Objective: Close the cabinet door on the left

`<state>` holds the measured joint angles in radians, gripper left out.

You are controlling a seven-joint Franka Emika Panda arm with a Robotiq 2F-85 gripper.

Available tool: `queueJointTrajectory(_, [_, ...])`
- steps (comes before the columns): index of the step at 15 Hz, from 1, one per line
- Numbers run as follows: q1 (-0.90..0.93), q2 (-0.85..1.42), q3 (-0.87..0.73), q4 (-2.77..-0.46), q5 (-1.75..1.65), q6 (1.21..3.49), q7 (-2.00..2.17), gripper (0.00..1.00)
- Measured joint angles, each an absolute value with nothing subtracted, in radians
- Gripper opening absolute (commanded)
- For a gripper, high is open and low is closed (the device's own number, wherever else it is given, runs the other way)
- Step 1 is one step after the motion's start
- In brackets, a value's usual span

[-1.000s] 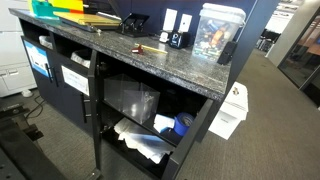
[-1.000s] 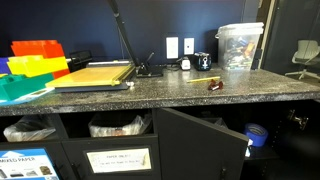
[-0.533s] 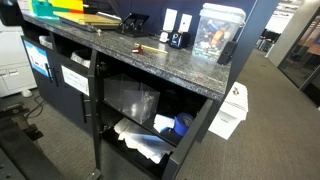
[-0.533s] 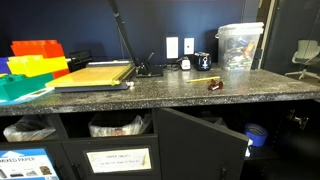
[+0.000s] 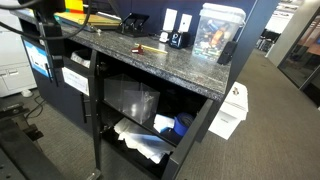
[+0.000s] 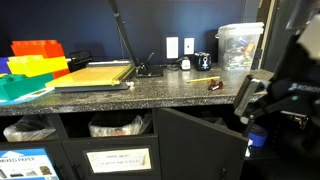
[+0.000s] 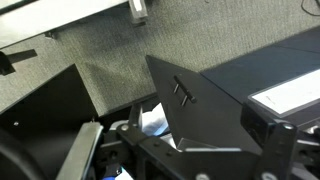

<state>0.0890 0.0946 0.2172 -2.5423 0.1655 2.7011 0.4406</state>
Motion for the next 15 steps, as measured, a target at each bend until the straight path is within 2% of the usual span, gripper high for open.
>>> queueJointTrajectory(8, [0.184, 0.589, 0.150, -2.110, 0.186, 2.724, 0.536, 1.00])
queueJointTrajectory(15, [0.268, 0.786, 0.069, -1.868, 0.189, 2.748, 0.584, 1.00])
